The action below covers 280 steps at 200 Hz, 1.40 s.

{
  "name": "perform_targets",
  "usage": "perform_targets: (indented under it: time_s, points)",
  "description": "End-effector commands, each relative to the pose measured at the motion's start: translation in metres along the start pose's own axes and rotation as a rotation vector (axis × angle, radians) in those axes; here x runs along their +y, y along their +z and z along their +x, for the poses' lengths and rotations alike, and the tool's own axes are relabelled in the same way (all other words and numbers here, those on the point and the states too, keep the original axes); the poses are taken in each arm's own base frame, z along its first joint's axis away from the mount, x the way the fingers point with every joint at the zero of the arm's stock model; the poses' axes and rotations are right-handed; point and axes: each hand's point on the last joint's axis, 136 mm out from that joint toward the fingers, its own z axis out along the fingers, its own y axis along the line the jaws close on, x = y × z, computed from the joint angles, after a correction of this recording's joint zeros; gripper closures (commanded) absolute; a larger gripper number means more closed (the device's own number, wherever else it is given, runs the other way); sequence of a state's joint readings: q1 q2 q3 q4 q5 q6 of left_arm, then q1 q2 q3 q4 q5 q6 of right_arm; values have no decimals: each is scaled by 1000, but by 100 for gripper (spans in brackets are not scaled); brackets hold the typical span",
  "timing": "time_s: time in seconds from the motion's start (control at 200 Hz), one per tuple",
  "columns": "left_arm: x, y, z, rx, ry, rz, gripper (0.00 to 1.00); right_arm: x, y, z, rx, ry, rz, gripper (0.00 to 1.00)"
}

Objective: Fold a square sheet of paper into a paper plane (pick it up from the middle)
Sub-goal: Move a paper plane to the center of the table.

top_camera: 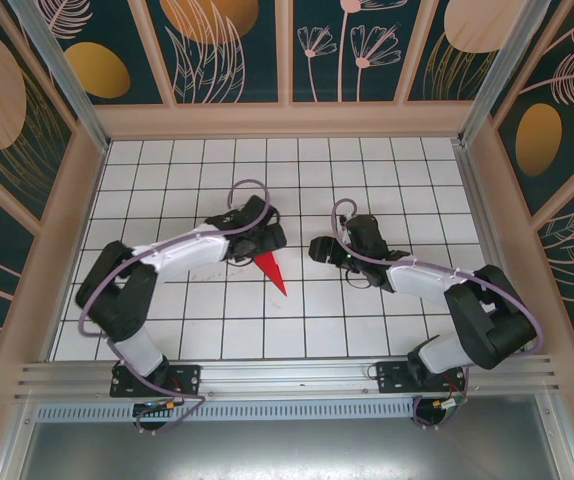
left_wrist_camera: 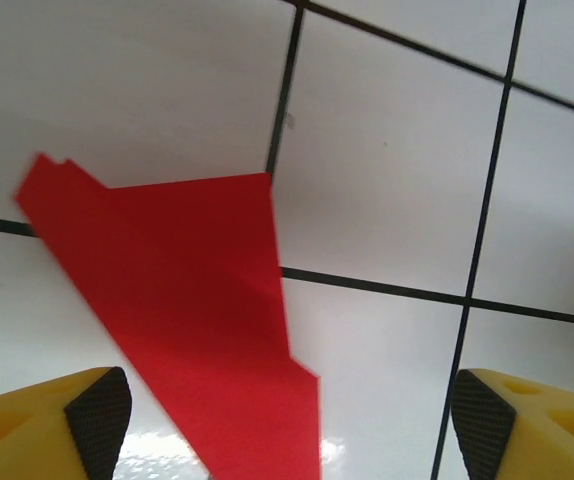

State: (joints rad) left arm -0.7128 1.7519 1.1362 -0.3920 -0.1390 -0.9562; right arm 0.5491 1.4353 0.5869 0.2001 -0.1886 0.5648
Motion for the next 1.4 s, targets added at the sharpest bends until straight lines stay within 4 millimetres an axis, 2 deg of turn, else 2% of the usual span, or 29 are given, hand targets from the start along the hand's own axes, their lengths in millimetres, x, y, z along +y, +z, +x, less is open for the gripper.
perform_targets:
  time_s: [0.0,0.145,0.385,0.701,0.951,1.216,1.396]
  points:
    - [24,14,9,21,70,-221,17,-13,0,-5,-22,36,21,22]
    - [30,21,12,38,107,-303,26,-19,-3,-3,-16,44,34,22]
    - [29,7,15,24,36,-247,40,-20,-1,-1,0,58,26,24]
    - [23,-3,18,12,-36,-149,42,-18,6,4,37,69,12,26]
    - [27,3,26,35,-61,-149,55,-18,9,5,49,77,13,28]
    - [27,-6,28,28,-128,-112,65,-17,10,5,56,83,12,28]
    - [30,-14,27,5,-174,-82,82,-15,10,3,55,91,4,28]
